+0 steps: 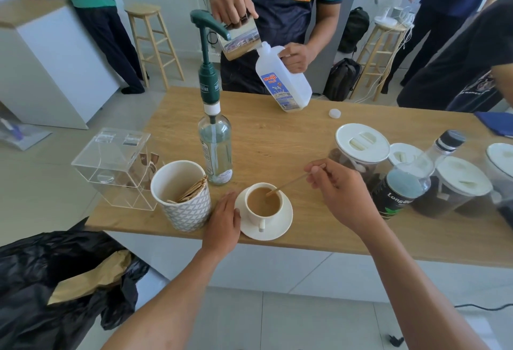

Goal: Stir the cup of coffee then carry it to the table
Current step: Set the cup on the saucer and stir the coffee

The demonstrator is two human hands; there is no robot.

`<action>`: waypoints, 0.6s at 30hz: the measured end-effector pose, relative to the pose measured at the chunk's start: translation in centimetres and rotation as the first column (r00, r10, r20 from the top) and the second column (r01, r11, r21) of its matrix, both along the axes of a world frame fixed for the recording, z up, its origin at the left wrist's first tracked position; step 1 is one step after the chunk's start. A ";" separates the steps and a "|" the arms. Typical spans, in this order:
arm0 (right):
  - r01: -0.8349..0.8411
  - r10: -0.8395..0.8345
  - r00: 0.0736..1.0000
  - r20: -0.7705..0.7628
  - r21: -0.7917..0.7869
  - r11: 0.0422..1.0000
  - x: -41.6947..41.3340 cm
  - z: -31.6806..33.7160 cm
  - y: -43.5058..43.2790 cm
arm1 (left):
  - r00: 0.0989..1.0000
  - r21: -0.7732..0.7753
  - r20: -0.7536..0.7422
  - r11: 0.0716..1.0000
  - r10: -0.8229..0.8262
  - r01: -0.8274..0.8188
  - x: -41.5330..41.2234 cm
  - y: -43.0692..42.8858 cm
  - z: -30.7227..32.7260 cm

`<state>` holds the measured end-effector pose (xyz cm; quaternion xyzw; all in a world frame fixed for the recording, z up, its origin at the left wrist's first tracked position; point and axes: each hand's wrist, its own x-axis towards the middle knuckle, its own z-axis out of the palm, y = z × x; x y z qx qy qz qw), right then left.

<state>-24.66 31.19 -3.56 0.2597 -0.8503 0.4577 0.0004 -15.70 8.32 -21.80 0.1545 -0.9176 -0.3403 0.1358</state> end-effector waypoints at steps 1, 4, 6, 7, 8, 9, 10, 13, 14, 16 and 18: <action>0.012 -0.012 1.000 0.007 -0.020 1.000 0.0 -0.2 0.1 | 1.000 -0.003 -0.001 1.000 0.001 -0.001 0.2 0.1 0.1; 0.056 -0.053 0.997 0.058 -0.052 0.997 0.0 -1.2 0.7 | 1.000 -0.017 0.027 1.000 0.001 -0.001 0.8 0.4 0.2; 0.084 -0.074 0.992 0.100 -0.102 0.991 0.1 -1.6 1.3 | 0.998 -0.029 0.057 1.000 -0.003 0.005 1.2 0.6 0.5; 0.097 -0.079 0.989 0.122 -0.146 0.984 0.1 -1.7 1.6 | 0.998 -0.032 0.068 0.999 -0.004 0.006 1.4 0.7 0.6; 0.108 -0.081 0.986 0.144 -0.190 0.976 0.0 -1.9 1.8 | 0.997 -0.033 0.077 0.999 -0.002 0.005 1.6 0.7 0.6; 0.120 -0.083 0.983 0.166 -0.228 0.966 0.0 -2.0 2.1 | 0.996 -0.034 0.086 0.999 0.000 0.003 1.7 0.8 0.7; 0.135 -0.087 0.978 0.192 -0.257 0.957 0.0 -2.2 2.4 | 0.996 -0.034 0.094 0.999 0.005 -0.002 1.9 1.0 0.9; 0.227 -0.113 0.939 0.324 -0.341 0.912 0.4 -3.5 3.0 | 0.993 -0.010 0.104 0.999 0.047 -0.046 1.9 1.8 1.6; 0.264 -0.122 0.920 0.372 -0.359 0.895 0.6 -4.1 3.3 | 0.992 0.003 0.111 0.998 0.063 -0.064 1.8 2.3 2.0; 0.329 -0.143 0.875 0.462 -0.353 0.876 1.2 -5.4 3.6 | 0.986 0.036 0.147 0.996 0.079 -0.085 1.6 3.0 2.7; 0.394 -0.145 0.820 0.554 -0.361 0.845 1.6 -6.3 3.9 | 0.976 0.045 0.204 0.995 0.082 -0.093 1.4 3.3 3.3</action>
